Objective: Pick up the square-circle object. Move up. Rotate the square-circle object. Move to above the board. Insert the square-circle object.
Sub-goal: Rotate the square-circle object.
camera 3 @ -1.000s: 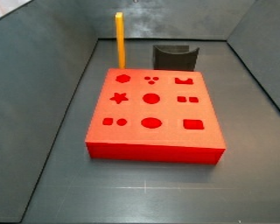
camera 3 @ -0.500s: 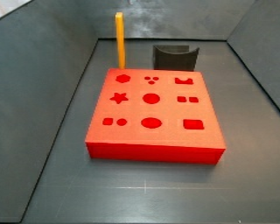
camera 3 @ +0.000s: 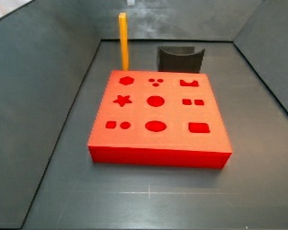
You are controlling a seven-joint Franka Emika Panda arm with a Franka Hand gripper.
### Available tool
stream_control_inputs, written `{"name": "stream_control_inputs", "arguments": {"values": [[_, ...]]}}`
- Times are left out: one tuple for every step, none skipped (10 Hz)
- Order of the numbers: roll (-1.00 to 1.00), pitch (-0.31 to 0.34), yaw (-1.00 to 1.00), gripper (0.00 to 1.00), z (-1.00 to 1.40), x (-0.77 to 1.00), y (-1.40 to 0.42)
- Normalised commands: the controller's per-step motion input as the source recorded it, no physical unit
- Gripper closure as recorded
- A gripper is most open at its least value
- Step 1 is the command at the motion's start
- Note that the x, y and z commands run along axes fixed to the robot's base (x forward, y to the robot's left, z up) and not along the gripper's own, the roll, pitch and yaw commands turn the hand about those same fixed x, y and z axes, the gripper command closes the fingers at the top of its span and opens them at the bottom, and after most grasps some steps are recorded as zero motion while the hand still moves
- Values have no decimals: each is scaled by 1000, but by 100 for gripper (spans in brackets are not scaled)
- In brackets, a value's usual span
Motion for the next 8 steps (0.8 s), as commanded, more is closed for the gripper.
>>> {"name": "stream_control_inputs", "arguments": {"values": [[18,40,-1000,0,0,12,15],[21,46,-1000,0,0,12,15],[26,59,-1000,0,1,13,15],[31,71,-958,0,1,13,15],[30,70,-789,0,1,13,14],[28,70,-468,0,2,14,14],[28,69,-264,0,3,15,14],[27,69,-114,0,-1000,0,0]]}}
